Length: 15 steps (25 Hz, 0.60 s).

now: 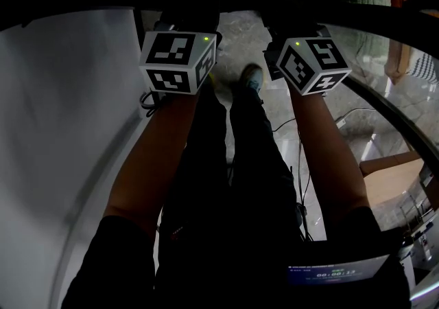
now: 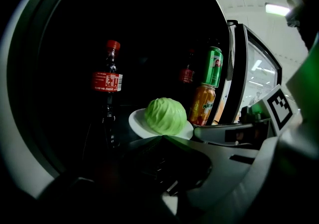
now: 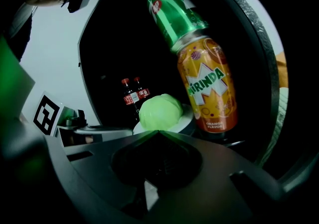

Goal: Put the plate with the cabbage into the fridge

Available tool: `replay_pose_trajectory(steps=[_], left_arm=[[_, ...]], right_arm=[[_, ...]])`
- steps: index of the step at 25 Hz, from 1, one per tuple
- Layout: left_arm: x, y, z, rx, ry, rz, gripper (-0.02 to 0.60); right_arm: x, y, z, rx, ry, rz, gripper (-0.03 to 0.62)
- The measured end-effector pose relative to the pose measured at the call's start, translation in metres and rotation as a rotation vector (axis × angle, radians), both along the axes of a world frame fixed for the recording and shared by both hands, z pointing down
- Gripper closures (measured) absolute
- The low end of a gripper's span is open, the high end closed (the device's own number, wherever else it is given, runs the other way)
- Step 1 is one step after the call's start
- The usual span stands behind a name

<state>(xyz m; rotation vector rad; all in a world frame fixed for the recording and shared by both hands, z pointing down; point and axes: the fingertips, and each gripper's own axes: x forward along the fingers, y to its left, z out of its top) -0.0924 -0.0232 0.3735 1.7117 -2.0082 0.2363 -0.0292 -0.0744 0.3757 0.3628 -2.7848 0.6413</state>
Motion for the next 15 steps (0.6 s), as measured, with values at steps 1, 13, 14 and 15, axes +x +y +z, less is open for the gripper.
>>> replay_pose_trajectory(steps=[1, 13, 14, 15], left_arm=[[-0.0009, -0.0007, 0.0, 0.0, 0.001, -0.001, 0.577], [-0.005, -0.0045, 0.0005, 0.014, 0.014, 0.006, 0.577], [-0.0048, -0.0054, -0.0015, 0.021, 0.009, 0.007, 0.577], [-0.0047, -0.0064, -0.0043, 0.029, 0.001, 0.008, 0.577]], right_arm=[[-0.001, -0.0007, -0.0001, 0.0, 0.001, 0.0, 0.588], [-0.0053, -0.005, 0.0017, 0.0, 0.009, 0.007, 0.588], [-0.005, -0.0055, 0.001, 0.003, 0.008, 0.01, 0.588], [-0.0047, -0.006, -0.0004, 0.008, 0.005, 0.012, 0.588]])
